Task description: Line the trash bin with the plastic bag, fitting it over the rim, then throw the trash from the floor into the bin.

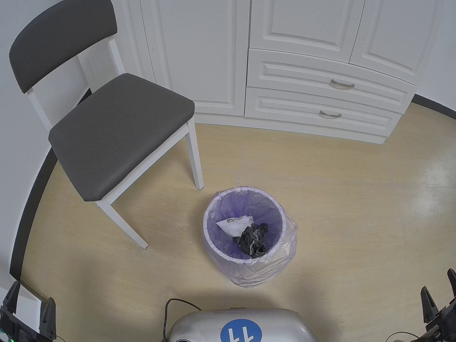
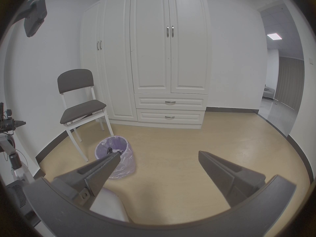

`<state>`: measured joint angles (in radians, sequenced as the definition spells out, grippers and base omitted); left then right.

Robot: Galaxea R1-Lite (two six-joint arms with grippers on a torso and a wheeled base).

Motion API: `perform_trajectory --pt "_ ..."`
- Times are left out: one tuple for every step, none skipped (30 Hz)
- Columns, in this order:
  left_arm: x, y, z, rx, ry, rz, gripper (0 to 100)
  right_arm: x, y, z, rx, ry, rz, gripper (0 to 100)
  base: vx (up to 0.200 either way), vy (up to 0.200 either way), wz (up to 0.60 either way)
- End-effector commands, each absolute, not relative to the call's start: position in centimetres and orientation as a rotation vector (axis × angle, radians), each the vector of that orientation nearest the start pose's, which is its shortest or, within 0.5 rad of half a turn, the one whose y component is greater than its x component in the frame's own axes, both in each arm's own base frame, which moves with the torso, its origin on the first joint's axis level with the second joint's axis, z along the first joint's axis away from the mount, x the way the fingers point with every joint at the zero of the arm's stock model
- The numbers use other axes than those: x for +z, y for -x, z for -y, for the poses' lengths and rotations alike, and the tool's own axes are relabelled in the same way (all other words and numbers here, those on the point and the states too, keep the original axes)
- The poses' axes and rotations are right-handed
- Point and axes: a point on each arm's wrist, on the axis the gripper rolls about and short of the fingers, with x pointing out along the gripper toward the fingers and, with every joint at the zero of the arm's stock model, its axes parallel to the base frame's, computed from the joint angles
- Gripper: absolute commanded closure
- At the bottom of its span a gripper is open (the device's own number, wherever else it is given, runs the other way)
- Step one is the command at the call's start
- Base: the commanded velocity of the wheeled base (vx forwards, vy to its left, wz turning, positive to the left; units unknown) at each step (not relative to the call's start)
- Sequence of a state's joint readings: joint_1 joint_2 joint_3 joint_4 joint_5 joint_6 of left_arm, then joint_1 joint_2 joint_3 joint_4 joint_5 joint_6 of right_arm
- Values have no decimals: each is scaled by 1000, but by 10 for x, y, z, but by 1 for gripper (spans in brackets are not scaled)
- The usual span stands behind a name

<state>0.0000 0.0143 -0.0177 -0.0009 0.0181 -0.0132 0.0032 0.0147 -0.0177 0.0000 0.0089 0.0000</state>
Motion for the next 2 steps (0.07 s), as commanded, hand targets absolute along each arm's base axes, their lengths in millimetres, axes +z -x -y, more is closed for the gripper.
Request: perform_trajectory --pt "76 23 0 18 14 2 0 75 23 0 12 0 0 0 0 0 0" --pt "76 23 0 18 14 2 0 75 23 0 12 0 0 0 0 0 0"
